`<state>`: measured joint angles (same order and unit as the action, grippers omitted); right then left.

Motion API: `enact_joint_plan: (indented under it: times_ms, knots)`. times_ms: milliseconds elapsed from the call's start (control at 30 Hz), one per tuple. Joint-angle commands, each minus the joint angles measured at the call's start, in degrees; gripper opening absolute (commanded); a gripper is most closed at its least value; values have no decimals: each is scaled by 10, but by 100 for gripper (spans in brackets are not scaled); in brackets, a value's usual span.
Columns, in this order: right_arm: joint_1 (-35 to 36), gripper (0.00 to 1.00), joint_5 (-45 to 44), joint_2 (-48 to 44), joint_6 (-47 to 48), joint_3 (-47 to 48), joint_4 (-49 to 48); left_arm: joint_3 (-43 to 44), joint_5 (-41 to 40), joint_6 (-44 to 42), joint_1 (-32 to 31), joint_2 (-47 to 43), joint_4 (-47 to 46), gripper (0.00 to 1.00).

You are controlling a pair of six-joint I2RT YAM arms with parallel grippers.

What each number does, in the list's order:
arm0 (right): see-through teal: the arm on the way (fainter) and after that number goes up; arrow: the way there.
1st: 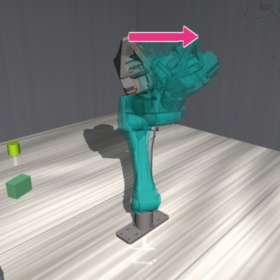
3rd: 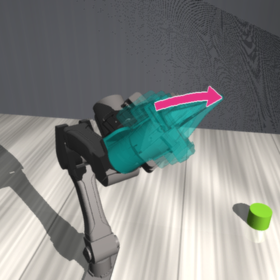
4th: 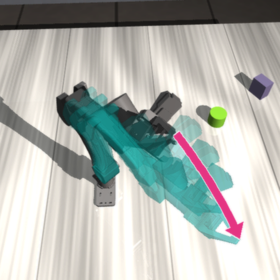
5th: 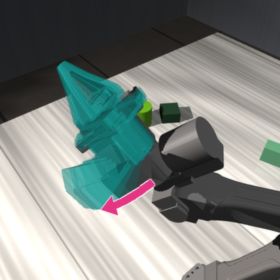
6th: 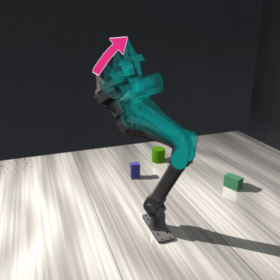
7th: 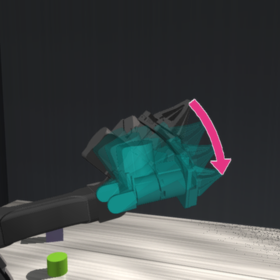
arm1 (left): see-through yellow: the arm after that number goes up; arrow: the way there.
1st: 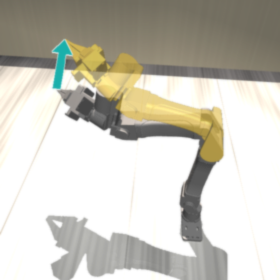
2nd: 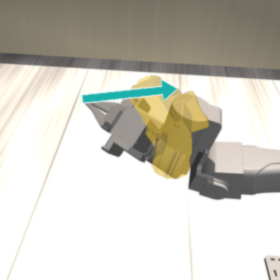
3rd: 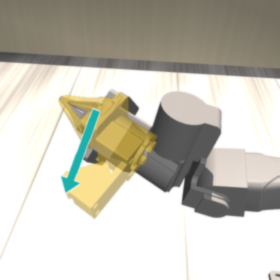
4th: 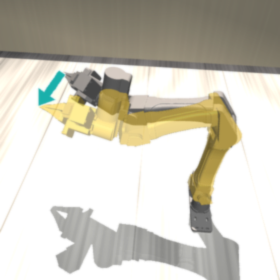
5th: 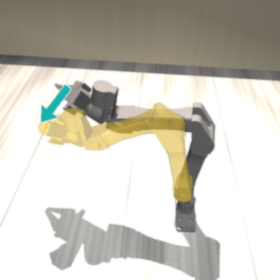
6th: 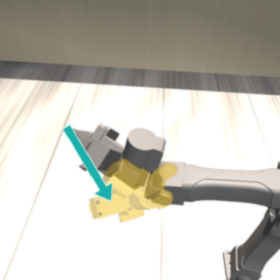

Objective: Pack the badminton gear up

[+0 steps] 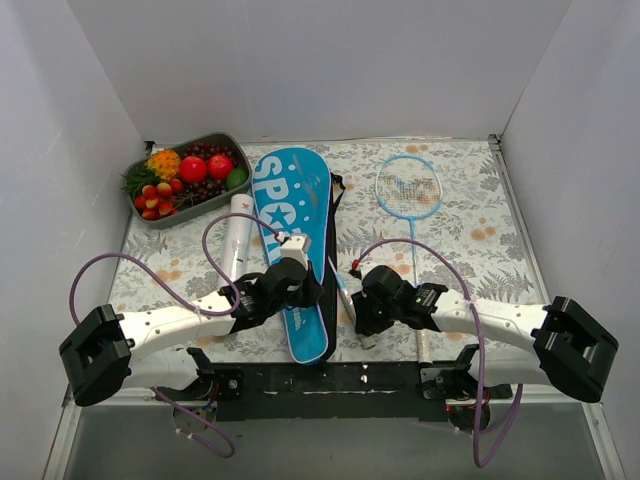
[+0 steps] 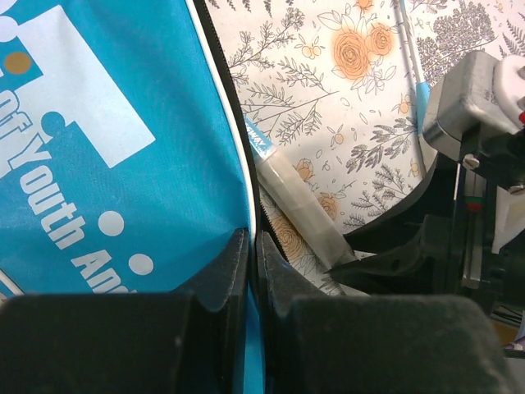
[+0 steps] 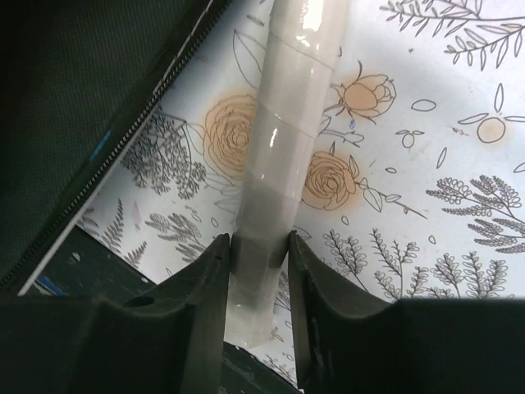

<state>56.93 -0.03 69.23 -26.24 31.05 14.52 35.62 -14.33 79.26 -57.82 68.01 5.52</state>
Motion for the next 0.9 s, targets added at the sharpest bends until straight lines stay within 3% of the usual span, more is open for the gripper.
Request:
enact_joint_plan:
  times_ms: [0,200,400,867]
  knots:
    - [10,34,-44,27,-25,3,-22,2,4,-8,-2,-28,-17,0]
    - [20,14,-73,67,-46,16,-27,-6,20,-11,-3,-25,-24,0]
    - [21,2,-90,74,-43,64,-18,-24,27,-18,-12,-18,-38,0]
    - [33,1,-4,26,-42,147,-11,-57,33,-10,-30,13,-104,0]
